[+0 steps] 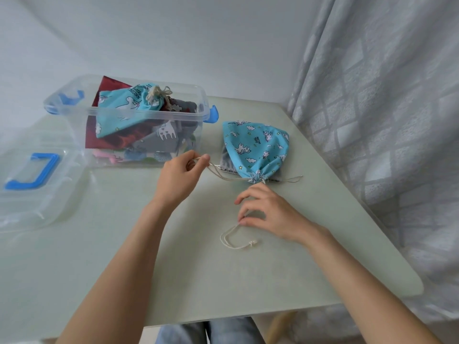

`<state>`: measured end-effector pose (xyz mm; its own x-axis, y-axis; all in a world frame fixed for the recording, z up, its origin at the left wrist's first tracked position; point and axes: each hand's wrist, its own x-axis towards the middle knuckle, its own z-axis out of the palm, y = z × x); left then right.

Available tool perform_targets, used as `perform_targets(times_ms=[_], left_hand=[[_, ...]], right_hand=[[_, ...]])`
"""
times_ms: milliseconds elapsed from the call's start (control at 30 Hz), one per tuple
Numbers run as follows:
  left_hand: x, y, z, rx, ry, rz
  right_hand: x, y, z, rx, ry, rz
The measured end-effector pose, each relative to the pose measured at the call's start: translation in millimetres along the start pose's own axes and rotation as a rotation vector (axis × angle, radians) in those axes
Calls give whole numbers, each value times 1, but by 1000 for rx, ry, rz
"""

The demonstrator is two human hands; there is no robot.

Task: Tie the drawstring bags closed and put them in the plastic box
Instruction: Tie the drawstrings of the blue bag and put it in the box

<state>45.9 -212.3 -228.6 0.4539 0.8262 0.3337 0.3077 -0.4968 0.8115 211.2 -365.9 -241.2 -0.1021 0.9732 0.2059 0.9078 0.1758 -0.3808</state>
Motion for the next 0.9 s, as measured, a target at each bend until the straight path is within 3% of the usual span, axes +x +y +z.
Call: perform_targets(times_ms=[133, 300, 500, 600, 667, 733, 900], left_hand=[[3, -5, -5, -35, 25, -48], [5, -9, -6, 14, 12, -76], [4, -15, -7, 267, -132, -39], [4, -15, -11, 355, -269, 1], [3, -13, -12, 290, -381, 39], [1, -7, -12, 62, -424, 75], [1, 8, -9, -227, -185, 164]], right_hand=[[11, -6, 6, -37, -58, -36], [17, -14, 0, 93, -59, 159], [51, -14, -35, 655, 393, 258], [75, -9, -57, 823, 673, 346], [87, -4, -63, 815, 778, 413], [93, -2, -61, 755, 729, 439], [77, -13, -43, 606, 214, 330]])
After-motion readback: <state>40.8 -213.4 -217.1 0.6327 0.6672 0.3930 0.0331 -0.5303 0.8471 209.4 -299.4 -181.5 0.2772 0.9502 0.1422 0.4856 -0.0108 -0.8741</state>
